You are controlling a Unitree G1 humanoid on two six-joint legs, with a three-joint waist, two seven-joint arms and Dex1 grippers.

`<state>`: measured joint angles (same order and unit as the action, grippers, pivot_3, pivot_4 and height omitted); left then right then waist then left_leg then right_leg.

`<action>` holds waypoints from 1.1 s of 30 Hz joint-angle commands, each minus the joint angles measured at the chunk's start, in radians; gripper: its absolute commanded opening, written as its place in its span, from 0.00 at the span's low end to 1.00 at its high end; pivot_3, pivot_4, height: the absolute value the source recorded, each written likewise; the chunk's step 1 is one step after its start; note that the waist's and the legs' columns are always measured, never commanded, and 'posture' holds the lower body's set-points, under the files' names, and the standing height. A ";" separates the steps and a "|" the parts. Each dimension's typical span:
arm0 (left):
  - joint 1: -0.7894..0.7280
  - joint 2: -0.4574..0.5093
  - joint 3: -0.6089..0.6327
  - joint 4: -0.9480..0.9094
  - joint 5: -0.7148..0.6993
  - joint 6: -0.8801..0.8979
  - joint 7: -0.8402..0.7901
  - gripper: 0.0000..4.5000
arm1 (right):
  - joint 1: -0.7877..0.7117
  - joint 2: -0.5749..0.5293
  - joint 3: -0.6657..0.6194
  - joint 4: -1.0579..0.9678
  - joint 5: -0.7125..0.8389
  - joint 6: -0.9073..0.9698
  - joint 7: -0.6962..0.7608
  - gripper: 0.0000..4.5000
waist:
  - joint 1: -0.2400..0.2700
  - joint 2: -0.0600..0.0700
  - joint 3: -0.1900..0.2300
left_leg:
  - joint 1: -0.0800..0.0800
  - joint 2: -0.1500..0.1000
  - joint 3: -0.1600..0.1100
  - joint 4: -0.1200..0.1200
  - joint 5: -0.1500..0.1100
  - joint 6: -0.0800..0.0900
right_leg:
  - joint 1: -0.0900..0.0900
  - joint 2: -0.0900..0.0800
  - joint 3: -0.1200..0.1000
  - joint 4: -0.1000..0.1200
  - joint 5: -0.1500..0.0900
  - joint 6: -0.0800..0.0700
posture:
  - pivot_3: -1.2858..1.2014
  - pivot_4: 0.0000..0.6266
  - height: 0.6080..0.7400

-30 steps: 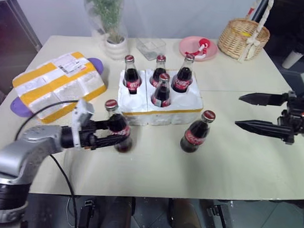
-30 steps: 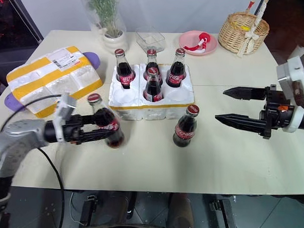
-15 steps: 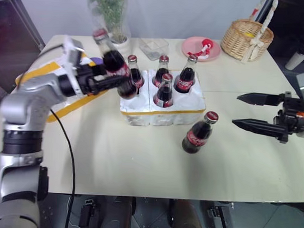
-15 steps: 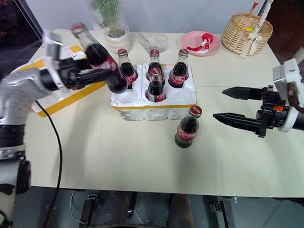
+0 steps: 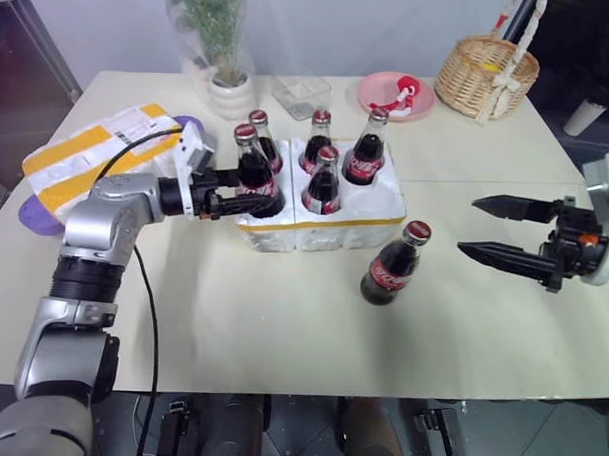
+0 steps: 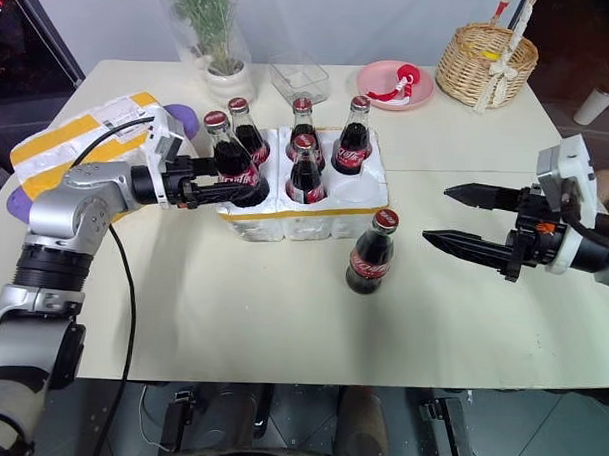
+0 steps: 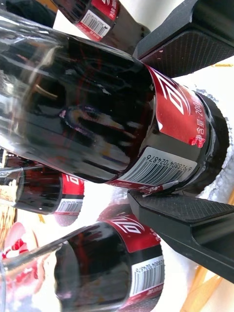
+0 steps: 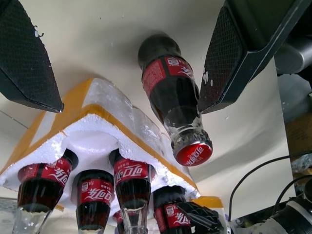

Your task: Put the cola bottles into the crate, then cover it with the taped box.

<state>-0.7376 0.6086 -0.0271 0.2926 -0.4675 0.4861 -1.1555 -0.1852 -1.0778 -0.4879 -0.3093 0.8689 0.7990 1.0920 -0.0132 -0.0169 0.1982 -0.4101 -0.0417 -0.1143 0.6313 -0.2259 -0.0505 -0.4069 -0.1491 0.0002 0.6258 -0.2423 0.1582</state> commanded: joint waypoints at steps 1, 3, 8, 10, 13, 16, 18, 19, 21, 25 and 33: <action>-0.001 0.001 0.019 -0.040 -0.008 -0.014 -0.017 0.98 | 0.004 0.009 -0.028 -0.020 -0.027 -0.030 -0.036 1.00 | 0.001 0.000 0.000 | 0.000 0.000 0.000 0.000 0.000 0.000 | 0.000 0.000 0.000 0.000 0.000 0.000 | 0.52 0.24 0.98; -0.003 0.006 0.047 -0.077 -0.029 0.012 -0.004 0.98 | 0.031 0.012 -0.040 -0.014 -0.065 -0.056 -0.053 1.00 | 0.002 0.000 0.000 | 0.000 0.000 0.000 0.000 0.000 0.000 | 0.000 0.000 0.000 0.001 0.000 0.000 | 0.52 0.24 0.98; 0.027 0.094 0.155 -0.236 -0.156 0.154 -0.022 0.98 | 0.148 0.019 -0.171 -0.041 -0.035 -0.032 -0.014 1.00 | 0.001 0.000 0.000 | 0.000 0.000 0.000 0.000 0.000 0.000 | 0.000 0.000 0.000 0.001 0.000 0.000 | 0.52 0.24 0.98; 0.059 0.159 0.218 -0.312 -0.229 0.230 -0.035 0.98 | 0.217 0.032 -0.223 -0.077 -0.031 -0.030 0.007 1.00 | -0.002 0.000 0.000 | 0.000 0.000 0.000 -0.001 0.000 0.000 | 0.000 0.000 0.000 0.001 0.000 0.000 | 0.52 0.24 0.98; 0.139 0.293 0.314 -0.416 -0.331 0.332 -0.099 0.98 | 0.308 0.061 -0.263 -0.130 -0.032 -0.027 0.019 1.00 | -0.007 0.000 0.000 | 0.001 0.001 0.000 -0.001 0.000 0.000 | 0.000 0.001 0.000 0.002 0.000 0.000 | 0.52 0.24 0.98; 0.282 0.460 0.364 -0.524 -0.379 0.365 -0.247 0.98 | 0.351 0.094 -0.243 -0.181 0.006 -0.004 0.001 1.00 | -0.008 0.001 0.000 | 0.002 0.001 0.000 -0.001 0.000 0.000 | 0.000 0.001 0.001 0.002 -0.001 0.000 | 0.52 0.24 0.98; 0.316 0.473 0.361 -0.567 -0.402 0.368 -0.236 0.98 | 0.341 0.117 -0.190 -0.215 -0.008 -0.028 -0.032 1.00 | 0.004 0.001 -0.001 | 0.002 0.001 0.001 0.000 0.000 0.000 | 0.002 0.000 0.001 0.001 -0.002 -0.003 | 0.52 0.24 0.98; 0.325 0.452 0.335 -0.594 -0.393 0.350 -0.212 0.98 | 0.326 0.136 -0.144 -0.222 -0.029 -0.047 -0.055 1.00 | 0.010 0.001 -0.001 | 0.002 0.001 0.001 0.000 0.000 0.000 | 0.002 0.000 0.001 0.001 -0.003 -0.004 | 0.52 0.24 0.98; 0.332 0.410 0.283 -0.624 -0.358 0.309 -0.175 0.98 | 0.298 0.162 -0.076 -0.217 -0.056 -0.069 -0.085 1.00 | 0.023 0.002 -0.001 | 0.002 0.003 0.001 0.001 0.000 0.000 | 0.005 0.000 -0.001 -0.004 -0.003 -0.006 | 0.52 0.24 0.98; 0.299 0.278 0.130 -0.613 -0.202 0.172 -0.065 0.98 | 0.235 0.216 0.041 -0.193 -0.076 -0.097 -0.121 1.00 | 0.027 0.001 -0.001 | 0.002 0.002 0.001 0.001 0.000 0.000 | 0.009 0.000 -0.002 -0.010 -0.002 -0.006 | 0.52 0.24 0.98; 0.237 0.153 0.054 -0.574 -0.168 0.144 0.009 0.98 | 0.170 0.279 0.196 -0.136 -0.132 -0.137 -0.152 1.00 | 0.014 0.001 -0.001 | 0.001 0.002 0.001 -0.002 0.000 0.000 | 0.005 0.000 -0.002 -0.008 0.001 -0.002 | 0.52 0.24 0.98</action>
<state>-0.4848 0.7627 0.0191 -0.2758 -0.6360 0.6446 -1.1484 -0.0015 -0.8051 -0.3061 -0.4433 0.7438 0.6861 0.9401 0.0009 -0.0159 0.1973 -0.4088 -0.0395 -0.1134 0.6295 -0.2259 -0.0505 -0.4016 -0.1485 -0.0015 0.6177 -0.2416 0.1564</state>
